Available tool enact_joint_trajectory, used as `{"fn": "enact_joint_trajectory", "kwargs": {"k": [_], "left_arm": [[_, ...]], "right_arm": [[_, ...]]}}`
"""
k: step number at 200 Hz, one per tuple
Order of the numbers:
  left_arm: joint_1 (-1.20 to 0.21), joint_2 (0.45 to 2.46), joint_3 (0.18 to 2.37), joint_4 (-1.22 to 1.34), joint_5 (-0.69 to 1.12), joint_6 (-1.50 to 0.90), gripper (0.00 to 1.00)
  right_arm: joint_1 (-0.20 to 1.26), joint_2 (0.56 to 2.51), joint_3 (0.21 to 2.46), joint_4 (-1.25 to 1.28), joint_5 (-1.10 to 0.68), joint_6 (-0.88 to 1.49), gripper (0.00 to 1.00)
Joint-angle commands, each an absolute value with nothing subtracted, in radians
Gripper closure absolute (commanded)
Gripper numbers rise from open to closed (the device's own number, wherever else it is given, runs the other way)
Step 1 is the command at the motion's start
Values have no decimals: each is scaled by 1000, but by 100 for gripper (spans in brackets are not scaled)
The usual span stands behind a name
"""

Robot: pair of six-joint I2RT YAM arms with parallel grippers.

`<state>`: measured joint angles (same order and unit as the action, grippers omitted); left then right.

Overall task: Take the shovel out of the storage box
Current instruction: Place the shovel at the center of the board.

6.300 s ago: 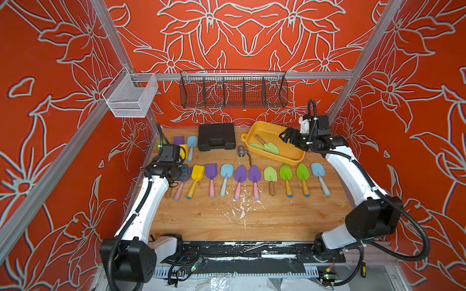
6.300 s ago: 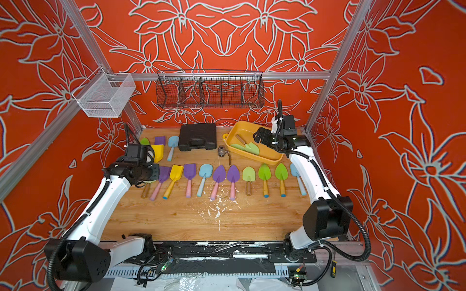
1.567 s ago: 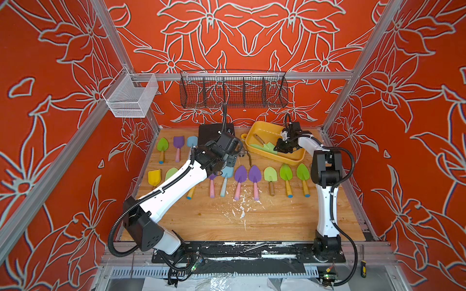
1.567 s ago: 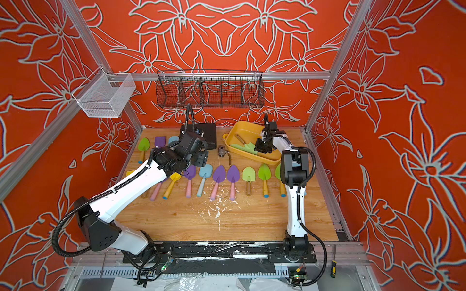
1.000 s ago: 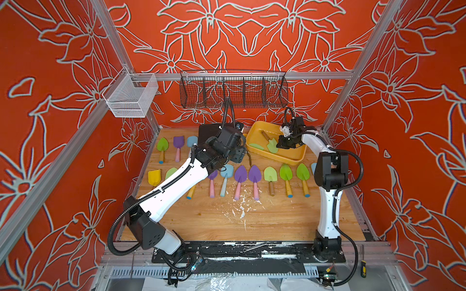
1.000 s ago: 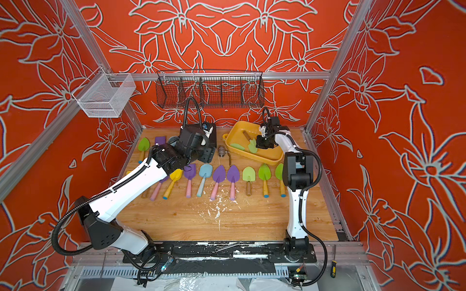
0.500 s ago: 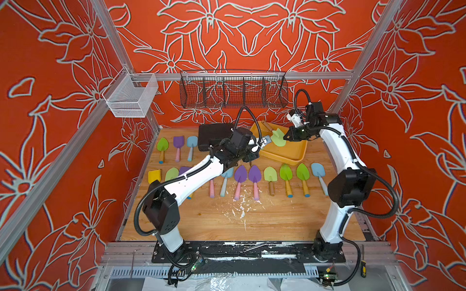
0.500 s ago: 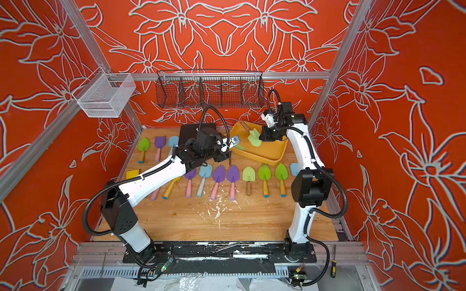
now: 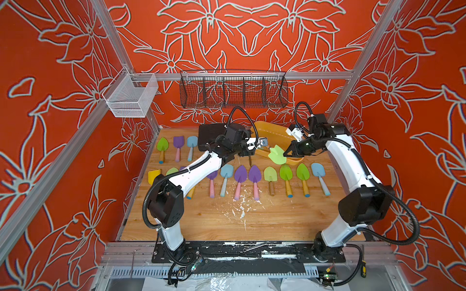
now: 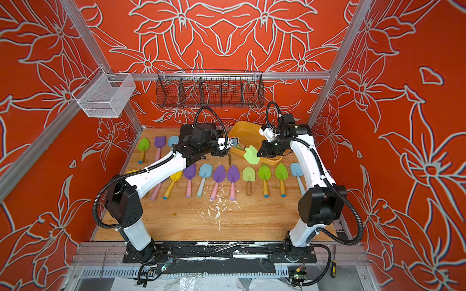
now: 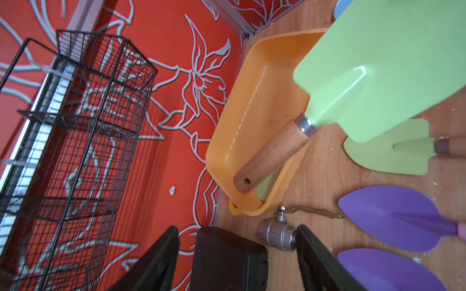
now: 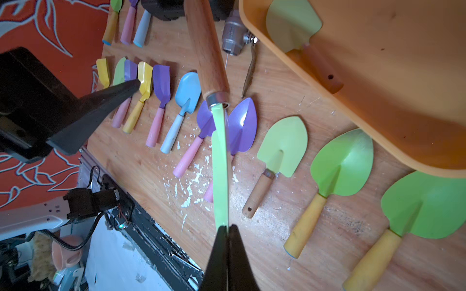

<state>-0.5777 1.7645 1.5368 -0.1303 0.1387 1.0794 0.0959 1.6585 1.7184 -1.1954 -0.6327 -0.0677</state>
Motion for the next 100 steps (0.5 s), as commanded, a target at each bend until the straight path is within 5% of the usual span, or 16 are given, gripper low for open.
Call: {"fn": "enact_joint_trajectory", "kwargs": {"k": [1, 100], "left_arm": [[-585, 1781, 1543, -187, 276, 1140, 29], [-611, 1846, 1551, -232, 223, 1273, 33]], "right_arm": [[110, 1615, 1706, -1224, -683, -100, 100], [161, 1584, 1675, -1239, -730, -108, 100]]}}
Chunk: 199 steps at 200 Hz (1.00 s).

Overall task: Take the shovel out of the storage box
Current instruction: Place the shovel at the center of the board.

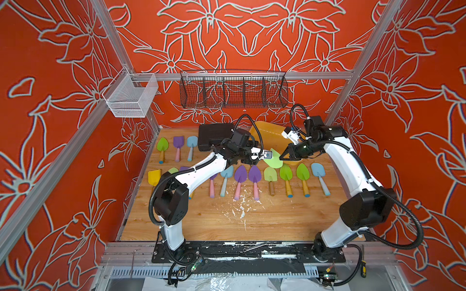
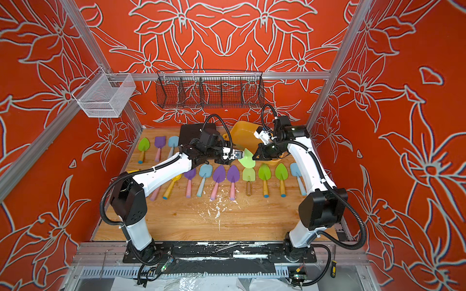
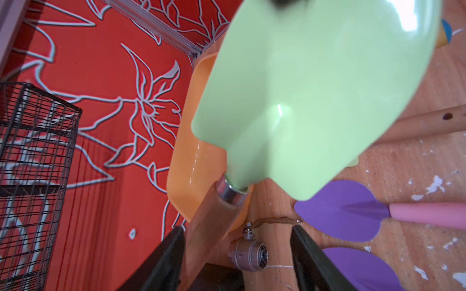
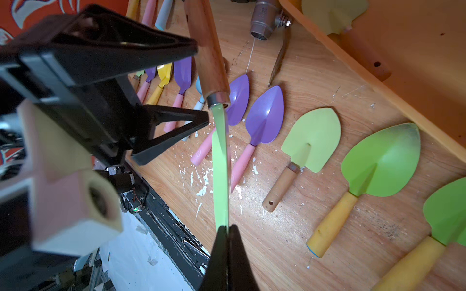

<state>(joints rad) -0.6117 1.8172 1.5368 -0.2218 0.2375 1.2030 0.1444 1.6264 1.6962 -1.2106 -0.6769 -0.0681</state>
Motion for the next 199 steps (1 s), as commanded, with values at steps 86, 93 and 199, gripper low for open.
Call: {"fn": "enact_joint_trajectory", "kwargs": {"k": [86, 93, 199], "left_arm": [[-605, 1858, 1504, -196, 170, 1331, 87], [-606, 1854, 1496, -196, 169, 1333, 89], [-676, 1728, 1357, -187, 12, 1134, 100]], "right_arm": [[176, 1564, 1634, -1243, -725, -119, 100], [176, 1567, 1638, -1242, -728, -120, 100], [137, 1623, 1864, -1158, -636, 86, 43]]}}
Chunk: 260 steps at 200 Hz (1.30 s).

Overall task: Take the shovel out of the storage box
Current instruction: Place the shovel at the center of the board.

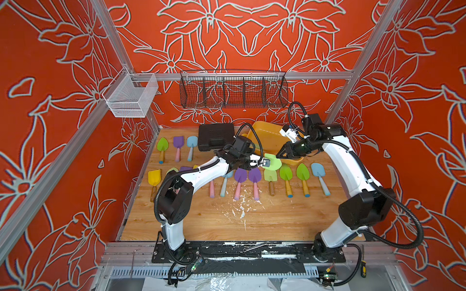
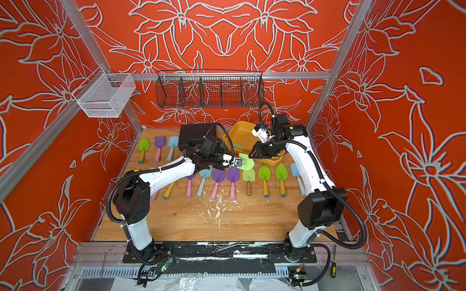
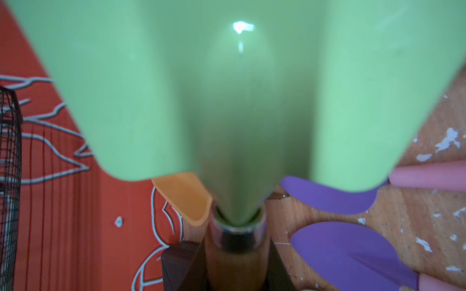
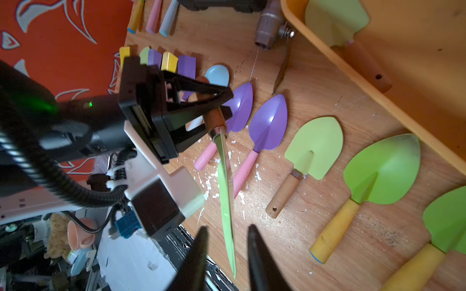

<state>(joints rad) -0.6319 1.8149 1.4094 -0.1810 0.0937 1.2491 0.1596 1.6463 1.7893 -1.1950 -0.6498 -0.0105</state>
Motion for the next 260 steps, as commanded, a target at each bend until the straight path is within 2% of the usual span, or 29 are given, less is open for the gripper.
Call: {"fn": "enact_joint_trajectory", "kwargs": {"k": [1, 31, 43, 60, 97, 122, 195, 260], "left_arm": [[-679, 1724, 1354, -187, 10, 1129, 100], [-760, 1610, 1281, -246, -106, 871, 100], [-790, 1573, 1290, -330, -190, 687, 100], [-816, 1529, 1336, -519, -287, 391, 100], [-863, 1409, 1336, -836, -317, -180, 100], [-864, 1337, 1271, -985, -320, -445, 100], [-864, 1204, 1099, -1204, -298, -692, 100], [-864, 1199, 916, -1160, -234, -781, 100]], "right_arm": [[137, 1620, 1865, -1152, -635, 92, 41], [124, 1503, 1791, -909, -564, 223, 12], [115, 1457, 1746, -828, -539, 259, 2], [108, 1422, 1723, -787, -501, 269, 2], [89, 1424, 1737, -831, -482, 239, 2], [86, 1418, 1705, -810, -503, 255, 2], [86, 1393, 1607, -756, -554, 267, 2], [86, 1378, 1561, -739, -580, 271, 2]]}}
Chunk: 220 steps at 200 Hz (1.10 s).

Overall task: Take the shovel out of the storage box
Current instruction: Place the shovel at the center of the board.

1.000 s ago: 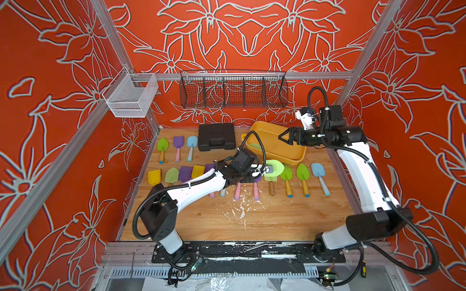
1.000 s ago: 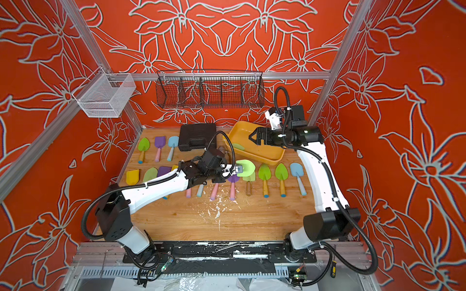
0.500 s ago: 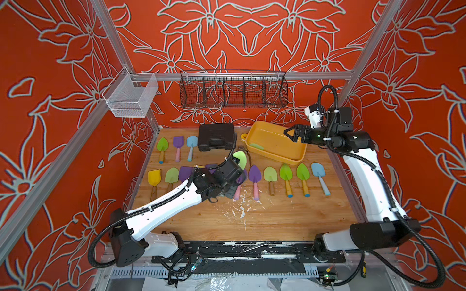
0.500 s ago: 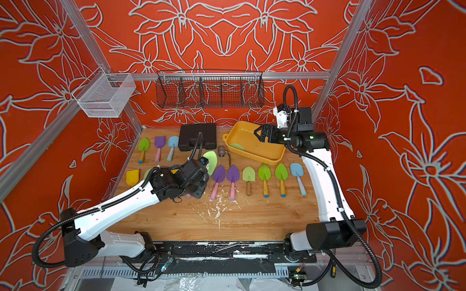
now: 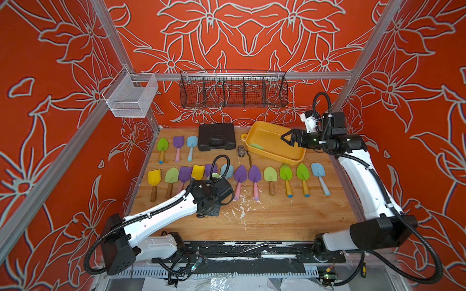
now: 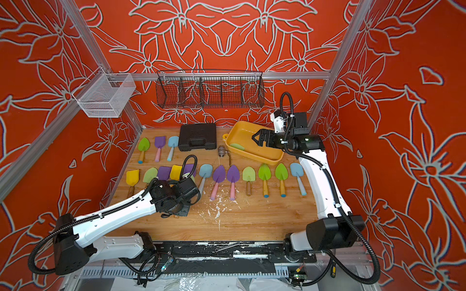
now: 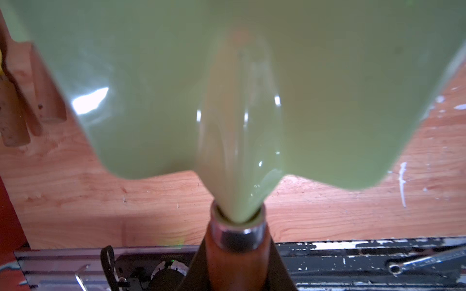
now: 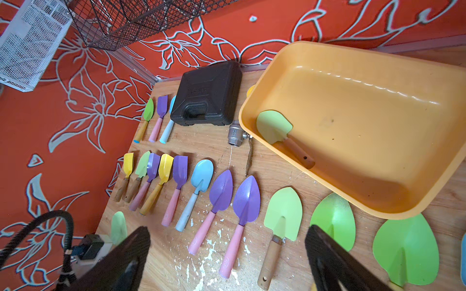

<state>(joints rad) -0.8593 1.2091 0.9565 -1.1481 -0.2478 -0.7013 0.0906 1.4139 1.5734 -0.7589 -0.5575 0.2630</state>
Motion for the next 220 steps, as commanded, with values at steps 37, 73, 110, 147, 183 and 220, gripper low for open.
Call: {"fn": "enact_joint_trajectory", "kwargs": {"k": [37, 73, 110, 147, 183, 220], "left_arm": [[-864, 1188, 835, -1097, -223, -801, 100], [-859, 1268, 796, -1080, -212, -827, 97], [-832, 1253, 728, -1033, -203, -834, 92], [-815, 1286, 715, -1026, -211, -838, 91], [-787, 1364, 711, -993, -199, -815, 89], [-762, 1398, 703, -970, -183, -812, 86]], "right_arm": [[87, 1378, 1550, -739, -591, 271, 2], [86, 1379, 1548, -736, -600, 274, 2], [86, 1384, 1548, -745, -607, 270, 2], [86, 1382, 1545, -748, -612, 265, 2], [86, 1390, 1550, -760, -613, 261, 2], [85, 1393, 1553, -766, -612, 253, 2]]}}
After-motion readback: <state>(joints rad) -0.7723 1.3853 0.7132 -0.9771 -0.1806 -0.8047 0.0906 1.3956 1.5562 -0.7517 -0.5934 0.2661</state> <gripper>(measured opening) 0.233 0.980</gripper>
